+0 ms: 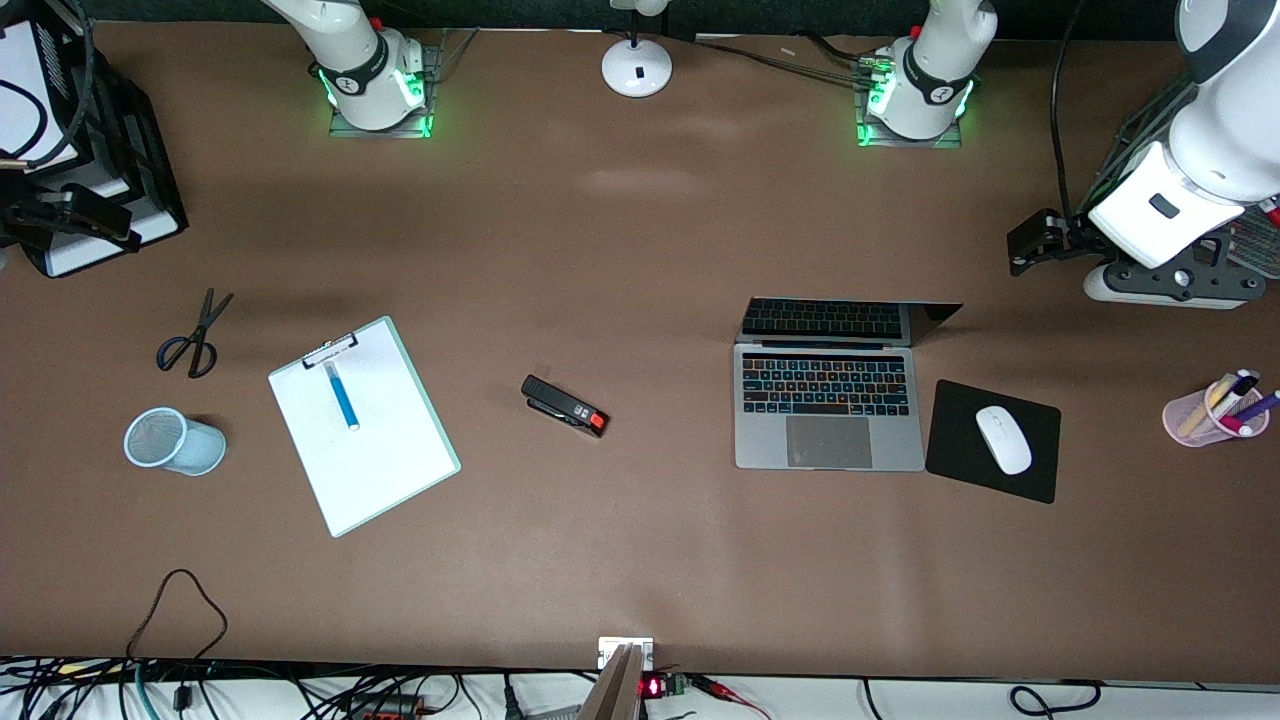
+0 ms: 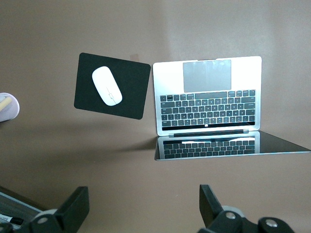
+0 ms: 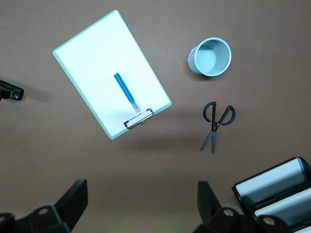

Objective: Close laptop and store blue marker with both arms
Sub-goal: 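Reach the right gripper toward the blue marker while the left gripper nears the laptop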

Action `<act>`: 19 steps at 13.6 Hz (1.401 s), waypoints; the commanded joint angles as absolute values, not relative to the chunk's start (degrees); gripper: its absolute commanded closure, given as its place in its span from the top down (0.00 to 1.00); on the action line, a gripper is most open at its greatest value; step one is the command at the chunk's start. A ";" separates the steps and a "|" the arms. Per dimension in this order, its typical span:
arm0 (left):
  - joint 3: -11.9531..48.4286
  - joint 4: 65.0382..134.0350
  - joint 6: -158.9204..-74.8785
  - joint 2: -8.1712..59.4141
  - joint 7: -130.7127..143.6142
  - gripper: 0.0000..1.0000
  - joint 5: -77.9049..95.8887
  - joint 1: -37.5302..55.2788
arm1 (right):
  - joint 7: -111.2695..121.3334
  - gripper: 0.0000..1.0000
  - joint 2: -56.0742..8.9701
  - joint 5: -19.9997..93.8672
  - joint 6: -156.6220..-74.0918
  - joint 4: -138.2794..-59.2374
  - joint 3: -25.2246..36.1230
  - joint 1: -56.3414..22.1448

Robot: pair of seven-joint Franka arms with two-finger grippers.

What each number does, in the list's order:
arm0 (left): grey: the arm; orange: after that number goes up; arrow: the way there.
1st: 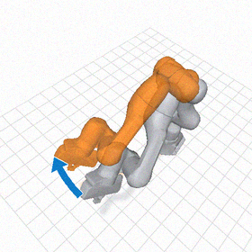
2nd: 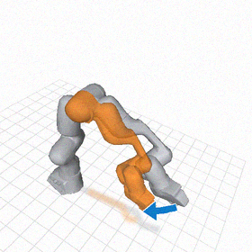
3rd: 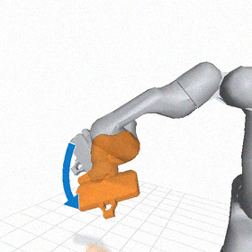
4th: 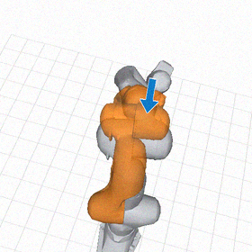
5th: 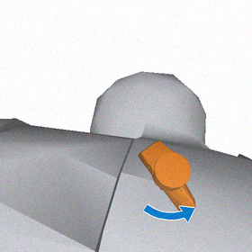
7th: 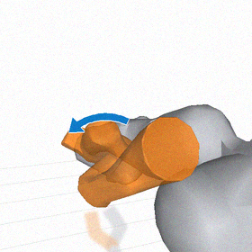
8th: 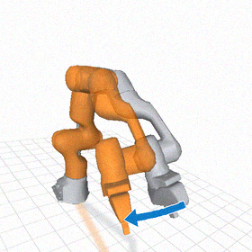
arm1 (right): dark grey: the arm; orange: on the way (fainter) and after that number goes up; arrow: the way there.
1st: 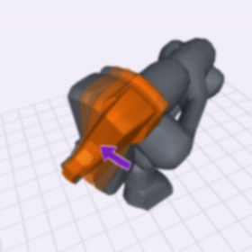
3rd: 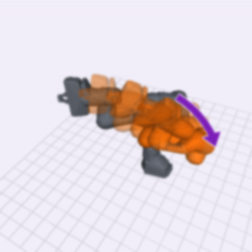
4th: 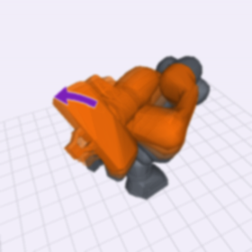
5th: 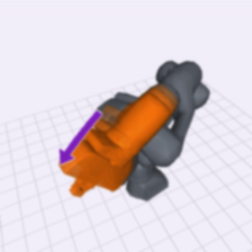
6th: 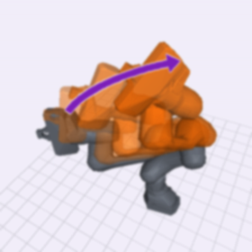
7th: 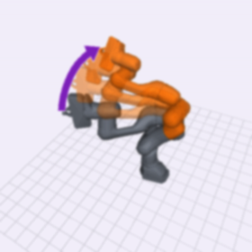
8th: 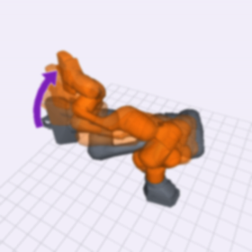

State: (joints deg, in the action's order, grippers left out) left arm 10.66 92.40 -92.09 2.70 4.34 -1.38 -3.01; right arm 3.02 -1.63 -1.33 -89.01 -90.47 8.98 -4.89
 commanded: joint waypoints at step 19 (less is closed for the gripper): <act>12.30 87.01 -85.18 7.82 3.51 0.19 -1.23 -2.90 | 7.29 1.00 -21.96 -1.14 -103.43 -90.26 8.17 -8.00</act>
State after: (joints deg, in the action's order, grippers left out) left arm 11.99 90.18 -88.60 6.25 4.19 -1.30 -2.86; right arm 6.10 -18.95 -1.31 -101.44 -90.90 8.16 -7.06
